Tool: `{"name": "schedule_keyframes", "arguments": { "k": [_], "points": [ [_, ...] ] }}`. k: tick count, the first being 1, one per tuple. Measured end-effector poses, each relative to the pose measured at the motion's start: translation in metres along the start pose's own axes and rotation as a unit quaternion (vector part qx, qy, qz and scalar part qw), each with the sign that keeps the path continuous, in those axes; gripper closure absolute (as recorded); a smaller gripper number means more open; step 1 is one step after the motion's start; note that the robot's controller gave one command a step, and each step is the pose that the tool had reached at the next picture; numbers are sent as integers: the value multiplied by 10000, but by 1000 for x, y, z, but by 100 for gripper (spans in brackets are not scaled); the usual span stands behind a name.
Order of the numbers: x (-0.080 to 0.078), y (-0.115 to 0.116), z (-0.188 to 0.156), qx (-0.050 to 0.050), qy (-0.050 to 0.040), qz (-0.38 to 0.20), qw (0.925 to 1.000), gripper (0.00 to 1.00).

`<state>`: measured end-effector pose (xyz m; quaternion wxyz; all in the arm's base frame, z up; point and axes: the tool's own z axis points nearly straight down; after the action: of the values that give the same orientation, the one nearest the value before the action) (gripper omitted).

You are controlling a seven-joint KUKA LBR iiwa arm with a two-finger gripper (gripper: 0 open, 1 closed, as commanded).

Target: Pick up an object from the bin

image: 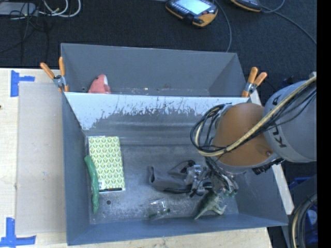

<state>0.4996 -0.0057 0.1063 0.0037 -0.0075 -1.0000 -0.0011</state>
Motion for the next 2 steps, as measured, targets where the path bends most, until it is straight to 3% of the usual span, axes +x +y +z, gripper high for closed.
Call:
{"name": "schedule_keyframes", "arguments": {
  "k": [2],
  "points": [
    [1, 0, -21, 1, 16, 0, 10000, 100]
  ]
}}
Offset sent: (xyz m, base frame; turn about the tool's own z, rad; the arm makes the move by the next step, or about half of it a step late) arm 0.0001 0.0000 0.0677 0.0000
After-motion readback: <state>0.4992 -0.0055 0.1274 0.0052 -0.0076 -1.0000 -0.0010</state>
